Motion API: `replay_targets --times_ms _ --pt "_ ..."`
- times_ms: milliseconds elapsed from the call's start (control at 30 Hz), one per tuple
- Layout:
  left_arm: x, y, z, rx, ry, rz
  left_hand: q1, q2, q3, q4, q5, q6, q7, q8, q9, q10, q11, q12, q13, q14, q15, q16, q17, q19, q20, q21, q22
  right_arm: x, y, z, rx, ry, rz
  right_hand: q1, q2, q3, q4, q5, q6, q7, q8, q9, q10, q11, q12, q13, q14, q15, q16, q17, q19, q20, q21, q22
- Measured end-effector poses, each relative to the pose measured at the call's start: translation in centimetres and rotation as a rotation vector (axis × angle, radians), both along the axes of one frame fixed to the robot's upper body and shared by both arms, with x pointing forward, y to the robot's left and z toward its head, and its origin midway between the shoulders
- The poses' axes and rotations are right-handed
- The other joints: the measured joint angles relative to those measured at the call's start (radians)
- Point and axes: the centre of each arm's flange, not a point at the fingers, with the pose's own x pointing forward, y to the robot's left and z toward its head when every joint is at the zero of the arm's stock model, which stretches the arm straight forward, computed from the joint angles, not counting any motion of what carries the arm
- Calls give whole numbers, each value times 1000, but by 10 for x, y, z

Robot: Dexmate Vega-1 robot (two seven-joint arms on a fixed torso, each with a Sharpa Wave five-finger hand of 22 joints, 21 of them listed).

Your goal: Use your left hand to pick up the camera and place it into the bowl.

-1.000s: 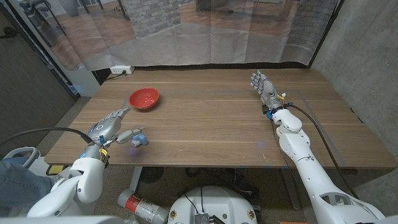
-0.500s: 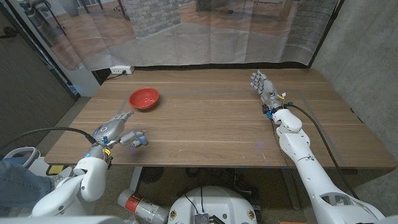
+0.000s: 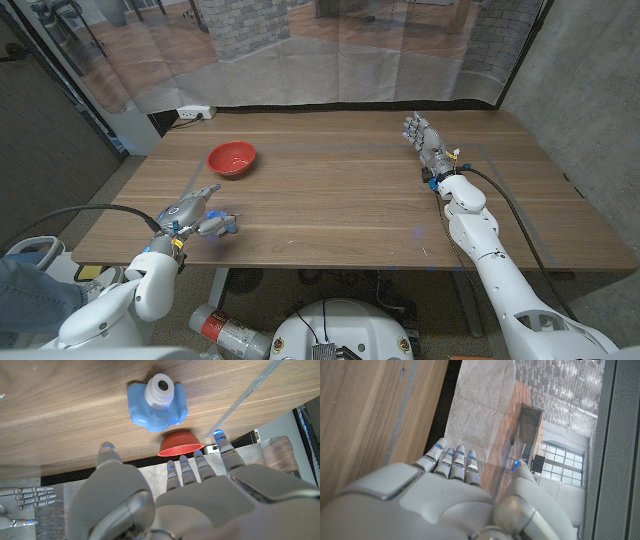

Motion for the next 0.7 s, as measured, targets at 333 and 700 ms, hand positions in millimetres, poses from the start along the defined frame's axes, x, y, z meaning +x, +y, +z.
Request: replay_targets --times_ms 333,700 --pt "7 -1 -4 -3 23 -5 0 0 0 0 4 0 0 0 0 0 0 3 0 4 -4 0 0 6 -5 0 0 3 1 -1 3 8 1 0 0 0 0 0 0 0 0 0 0 0 0 0 0 0 0 0 0 0 -7 0" --pt "12 -4 -7 -5 43 -9 0 0 0 0 4 0 0 4 0 4 -4 6 0 14 -4 0 0 15 -4 0 0 4 1 -1 4 7 -1 0 0 0 0 0 5 -5 0 0 0 0 0 0 0 0 0 0 4 -4 -10 0"
